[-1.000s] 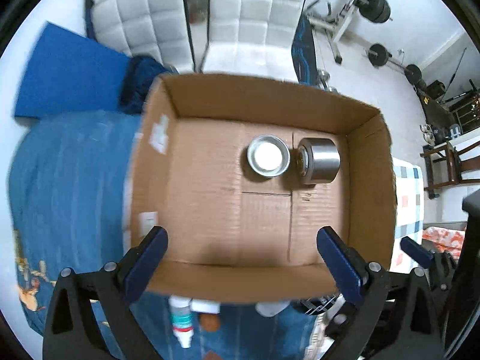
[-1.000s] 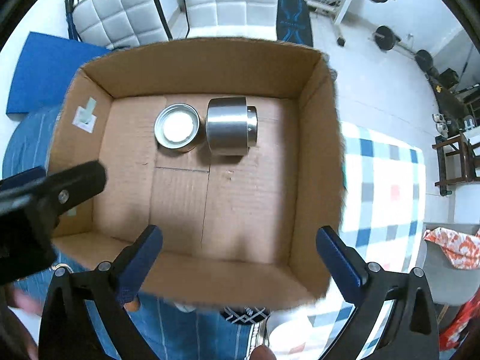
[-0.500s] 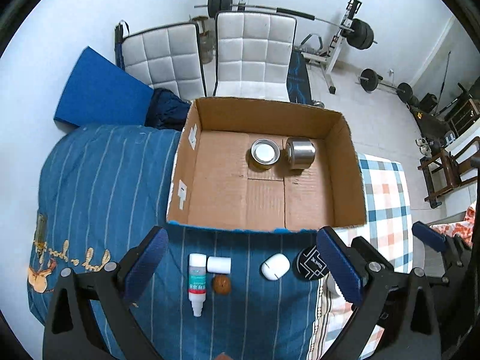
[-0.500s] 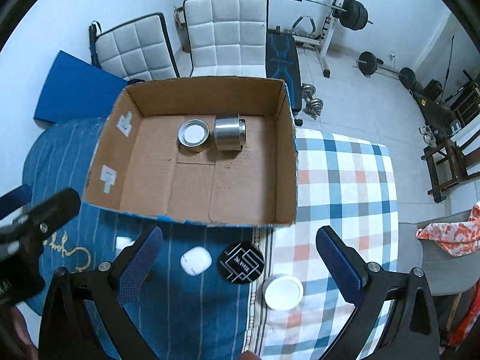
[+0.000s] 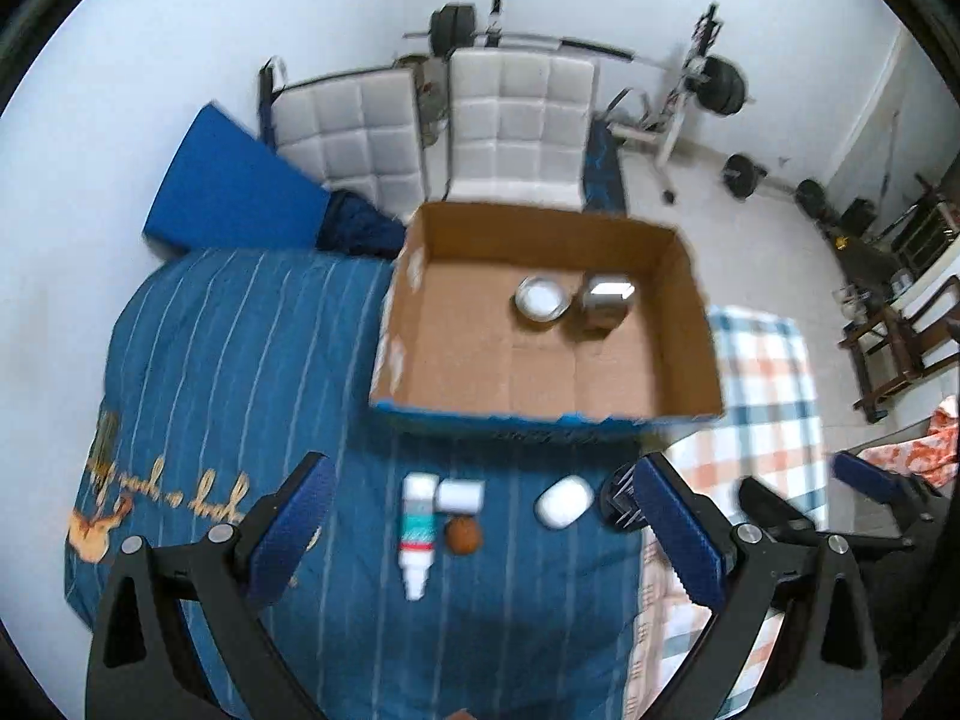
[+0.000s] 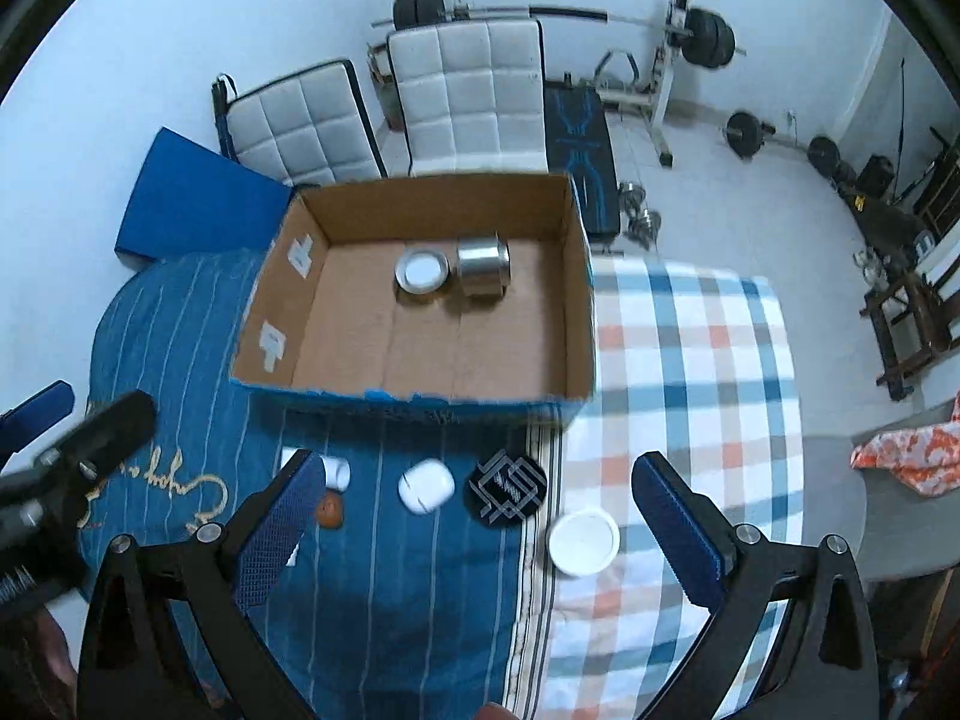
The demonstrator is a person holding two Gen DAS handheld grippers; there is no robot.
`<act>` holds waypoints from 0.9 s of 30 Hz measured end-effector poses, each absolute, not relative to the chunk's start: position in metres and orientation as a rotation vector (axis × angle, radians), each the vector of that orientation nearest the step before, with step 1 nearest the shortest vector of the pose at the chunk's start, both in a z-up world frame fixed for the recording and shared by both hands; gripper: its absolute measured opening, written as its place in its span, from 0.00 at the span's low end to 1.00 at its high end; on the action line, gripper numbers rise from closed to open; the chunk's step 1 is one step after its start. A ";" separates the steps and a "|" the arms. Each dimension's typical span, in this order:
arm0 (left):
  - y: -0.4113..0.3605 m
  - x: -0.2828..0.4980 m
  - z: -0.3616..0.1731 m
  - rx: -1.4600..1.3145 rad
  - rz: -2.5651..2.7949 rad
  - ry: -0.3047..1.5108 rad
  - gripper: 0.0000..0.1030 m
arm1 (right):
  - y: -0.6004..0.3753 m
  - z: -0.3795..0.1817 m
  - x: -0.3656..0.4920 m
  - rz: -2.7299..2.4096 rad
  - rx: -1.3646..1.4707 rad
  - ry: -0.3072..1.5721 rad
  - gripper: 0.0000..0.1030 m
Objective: Organize rigid objects
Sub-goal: 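Grasp the white spray bottle with the left tool while the right tool grasps the white lid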
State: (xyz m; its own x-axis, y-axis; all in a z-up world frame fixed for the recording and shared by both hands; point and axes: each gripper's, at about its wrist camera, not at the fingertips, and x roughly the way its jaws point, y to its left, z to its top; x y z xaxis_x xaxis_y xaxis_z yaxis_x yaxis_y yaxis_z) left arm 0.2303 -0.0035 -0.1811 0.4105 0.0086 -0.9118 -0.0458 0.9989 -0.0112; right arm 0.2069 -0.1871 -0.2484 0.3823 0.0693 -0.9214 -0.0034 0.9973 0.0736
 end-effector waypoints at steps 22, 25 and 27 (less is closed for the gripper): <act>0.062 0.243 -0.449 -0.051 0.163 1.652 0.73 | -0.260 -0.509 0.213 -0.143 0.212 1.642 0.87; 0.060 0.242 -0.465 -0.096 0.128 1.686 0.44 | -0.260 -0.518 0.211 -0.180 0.171 1.648 0.71; 0.059 0.238 -0.464 -0.098 0.146 1.656 0.39 | -0.260 -0.516 0.209 -0.170 0.163 1.650 0.66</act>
State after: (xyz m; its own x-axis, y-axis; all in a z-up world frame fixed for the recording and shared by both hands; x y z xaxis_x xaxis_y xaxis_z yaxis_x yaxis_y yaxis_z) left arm 0.2382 0.0587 -0.4643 -0.0905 0.0231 -0.9956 -0.1513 0.9878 0.0367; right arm 0.2086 -0.2598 -0.5163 -0.0851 0.0050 -0.9964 0.2077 0.9781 -0.0128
